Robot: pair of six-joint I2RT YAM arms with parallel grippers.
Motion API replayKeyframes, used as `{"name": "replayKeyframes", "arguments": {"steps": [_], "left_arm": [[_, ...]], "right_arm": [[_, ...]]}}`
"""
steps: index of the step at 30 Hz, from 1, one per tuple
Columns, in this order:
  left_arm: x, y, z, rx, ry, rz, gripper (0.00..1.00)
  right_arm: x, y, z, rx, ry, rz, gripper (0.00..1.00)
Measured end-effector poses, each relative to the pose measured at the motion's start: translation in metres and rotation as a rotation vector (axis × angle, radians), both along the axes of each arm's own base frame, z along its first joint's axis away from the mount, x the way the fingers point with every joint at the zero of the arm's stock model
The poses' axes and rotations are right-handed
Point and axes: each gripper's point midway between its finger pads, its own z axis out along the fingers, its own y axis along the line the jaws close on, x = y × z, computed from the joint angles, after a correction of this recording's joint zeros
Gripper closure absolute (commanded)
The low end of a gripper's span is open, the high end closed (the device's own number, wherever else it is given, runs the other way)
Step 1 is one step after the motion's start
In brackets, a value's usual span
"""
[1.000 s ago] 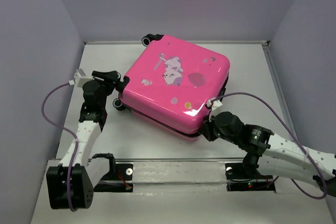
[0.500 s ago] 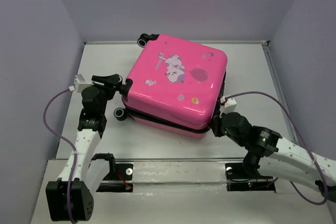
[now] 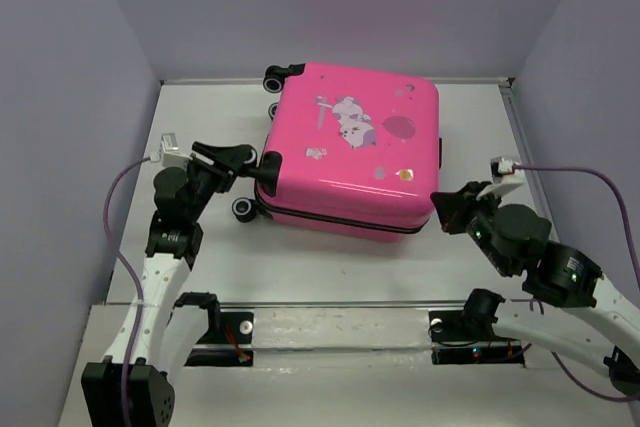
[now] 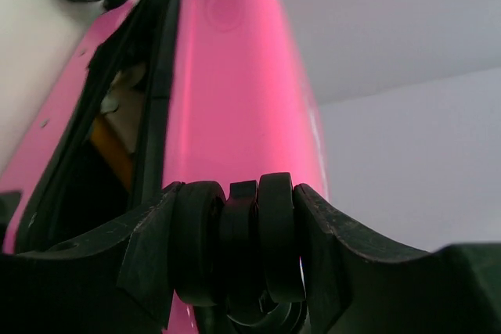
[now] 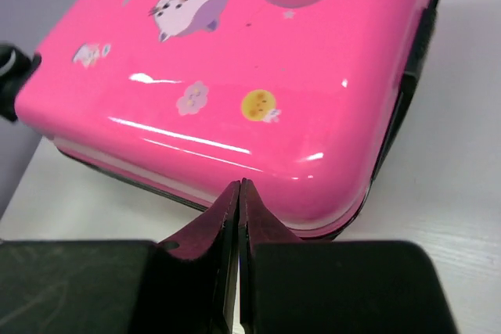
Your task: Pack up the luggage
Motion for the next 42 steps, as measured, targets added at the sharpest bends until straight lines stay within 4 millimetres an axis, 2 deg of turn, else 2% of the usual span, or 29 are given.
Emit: {"name": "replayKeyframes", "arguments": {"steps": [3, 4, 5, 6, 7, 9, 13, 14, 15, 16, 17, 18, 19, 22, 24, 26, 27, 29, 31, 33, 34, 35, 36, 38, 39, 40, 42], "left_arm": [[-0.009, 0.001, -0.061, -0.037, 0.122, 0.005, 0.94], [-0.012, 0.000, -0.076, -0.048, 0.160, 0.005, 0.94], [-0.016, 0.000, -0.090, -0.060, 0.198, 0.004, 0.94], [-0.018, -0.002, -0.096, -0.083, 0.205, 0.002, 0.91], [-0.018, -0.001, -0.093, -0.076, 0.190, 0.002, 0.88], [-0.019, 0.001, -0.090, -0.054, 0.175, 0.009, 0.85], [-0.015, 0.004, -0.087, -0.026, 0.196, 0.028, 0.78], [-0.012, 0.004, -0.085, -0.019, 0.200, 0.030, 0.70], [-0.009, 0.005, -0.082, -0.004, 0.212, 0.034, 0.48], [-0.005, 0.006, -0.077, 0.009, 0.216, 0.038, 0.37], [-0.001, 0.007, -0.073, 0.022, 0.215, 0.046, 0.11], [0.003, 0.009, -0.068, 0.039, 0.215, 0.055, 0.01], [0.007, 0.012, -0.062, 0.061, 0.211, 0.066, 0.01], [0.016, 0.027, -0.031, 0.194, 0.136, 0.116, 0.01], [0.018, 0.036, 0.003, 0.259, 0.049, 0.153, 0.01], [0.011, 0.042, 0.039, 0.298, -0.052, 0.180, 0.01], [0.003, 0.044, 0.053, 0.318, -0.099, 0.192, 0.04], [-0.013, 0.047, 0.064, 0.346, -0.157, 0.202, 0.15], [-0.028, 0.045, 0.052, 0.369, -0.188, 0.186, 0.33], [-0.042, 0.039, 0.022, 0.378, -0.177, 0.142, 0.58], [-0.046, 0.034, 0.004, 0.375, -0.156, 0.113, 0.62], [-0.050, 0.028, -0.024, 0.380, -0.114, 0.073, 0.65], [-0.057, 0.017, -0.054, 0.378, -0.060, 0.014, 0.71], [-0.070, 0.002, -0.092, 0.373, 0.017, -0.068, 0.75], [-0.077, -0.006, -0.105, 0.375, 0.040, -0.106, 0.81], [-0.087, -0.018, -0.114, 0.375, 0.054, -0.162, 0.84], [-0.101, -0.040, -0.114, 0.373, 0.037, -0.253, 0.93]], "right_arm": [[-0.007, -0.018, -0.038, 0.107, 0.062, -0.090, 0.93], [-0.008, -0.022, -0.073, 0.091, 0.125, -0.128, 0.93], [-0.010, -0.023, -0.095, 0.069, 0.169, -0.145, 0.93], [-0.012, -0.023, -0.119, 0.037, 0.216, -0.159, 0.93], [-0.015, -0.026, -0.139, -0.003, 0.257, -0.167, 0.93], [-0.019, -0.028, -0.154, -0.050, 0.291, -0.163, 0.93], [-0.020, -0.021, -0.145, -0.041, 0.277, -0.113, 0.89], [-0.020, -0.018, -0.141, -0.040, 0.271, -0.101, 0.89], [-0.017, -0.015, -0.139, -0.065, 0.269, -0.092, 0.89], [-0.014, -0.010, -0.136, -0.082, 0.266, -0.084, 0.89], [-0.011, -0.004, -0.136, -0.101, 0.265, -0.076, 0.89], [-0.007, 0.001, -0.137, -0.129, 0.269, -0.067, 0.88], [-0.004, 0.008, -0.139, -0.163, 0.273, -0.045, 0.88], [0.006, 0.033, -0.146, -0.244, 0.291, 0.017, 0.89], [0.015, 0.055, -0.149, -0.291, 0.303, 0.069, 0.90], [0.024, 0.075, -0.152, -0.321, 0.304, 0.109, 0.90], [0.026, 0.079, -0.151, -0.327, 0.301, 0.117, 0.89], [0.031, 0.088, -0.143, -0.311, 0.275, 0.138, 0.89], [0.034, 0.092, -0.133, -0.281, 0.249, 0.162, 0.89], [0.036, 0.095, -0.127, -0.262, 0.239, 0.189, 0.89], [0.038, 0.096, -0.124, -0.256, 0.237, 0.202, 0.89], [0.040, 0.097, -0.122, -0.250, 0.239, 0.216, 0.88], [0.042, 0.097, -0.120, -0.247, 0.240, 0.222, 0.80], [0.044, 0.093, -0.115, -0.233, 0.233, 0.214, 0.60], [0.042, 0.089, -0.110, -0.221, 0.225, 0.209, 0.38], [0.040, 0.078, -0.096, -0.189, 0.192, 0.183, 0.29], [0.033, 0.051, -0.056, -0.081, 0.100, 0.111, 0.11]]}}
